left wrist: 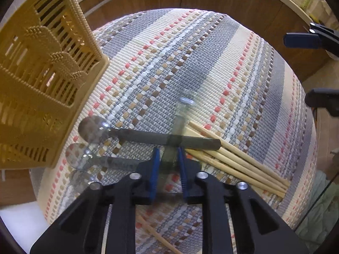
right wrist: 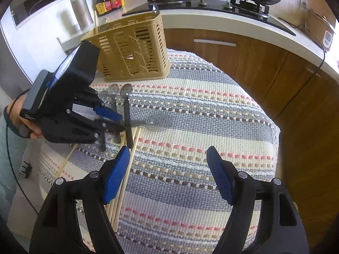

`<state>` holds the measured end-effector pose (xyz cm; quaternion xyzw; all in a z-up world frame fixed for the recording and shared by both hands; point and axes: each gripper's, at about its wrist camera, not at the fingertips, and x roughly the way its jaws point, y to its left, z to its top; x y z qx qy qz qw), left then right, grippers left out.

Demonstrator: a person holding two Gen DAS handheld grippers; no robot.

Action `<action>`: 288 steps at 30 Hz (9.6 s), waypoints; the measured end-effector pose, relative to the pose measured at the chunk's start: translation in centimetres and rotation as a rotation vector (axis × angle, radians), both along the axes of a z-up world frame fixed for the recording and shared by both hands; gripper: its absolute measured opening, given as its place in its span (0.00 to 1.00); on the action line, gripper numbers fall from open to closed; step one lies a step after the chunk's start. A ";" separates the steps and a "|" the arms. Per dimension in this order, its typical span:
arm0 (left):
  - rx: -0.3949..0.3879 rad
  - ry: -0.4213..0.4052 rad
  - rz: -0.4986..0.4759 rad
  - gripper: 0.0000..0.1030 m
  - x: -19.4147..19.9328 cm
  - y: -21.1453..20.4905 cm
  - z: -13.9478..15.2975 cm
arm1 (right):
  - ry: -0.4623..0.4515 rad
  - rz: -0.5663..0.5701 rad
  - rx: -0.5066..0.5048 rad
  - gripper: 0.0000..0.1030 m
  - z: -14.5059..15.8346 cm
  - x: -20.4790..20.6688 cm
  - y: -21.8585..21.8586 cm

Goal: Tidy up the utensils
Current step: 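Grasp a clear spoon with the left gripper while the right gripper grasps another clear spoon, then lift both clear spoons over the tan basket while both grippers open to release them, then grasp a wooden chopstick with the left gripper while the right gripper grasps another chopstick, then carry both chopsticks over the tan basket while both grippers open to drop them, then move both open grippers back down toward the remaining utensils on the cloth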

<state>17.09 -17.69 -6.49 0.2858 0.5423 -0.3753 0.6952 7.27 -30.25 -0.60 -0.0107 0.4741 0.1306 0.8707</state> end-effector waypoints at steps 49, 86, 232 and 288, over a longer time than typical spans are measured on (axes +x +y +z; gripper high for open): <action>-0.597 -0.431 0.503 0.10 -3.1 16.1 18.5 | -0.137 0.244 0.084 0.09 9.4 4.5 9.6; -0.899 -0.733 0.727 0.18 6.5 16.0 12.2 | -0.666 0.010 0.293 0.11 6.9 17.2 5.1; -0.918 -0.886 0.779 0.04 5.4 16.4 17.9 | -0.728 -0.069 0.204 0.04 10.9 15.1 7.7; -0.418 -0.196 0.854 0.77 -1.6 13.0 2.4 | 0.194 0.024 0.092 0.35 -2.9 2.1 5.7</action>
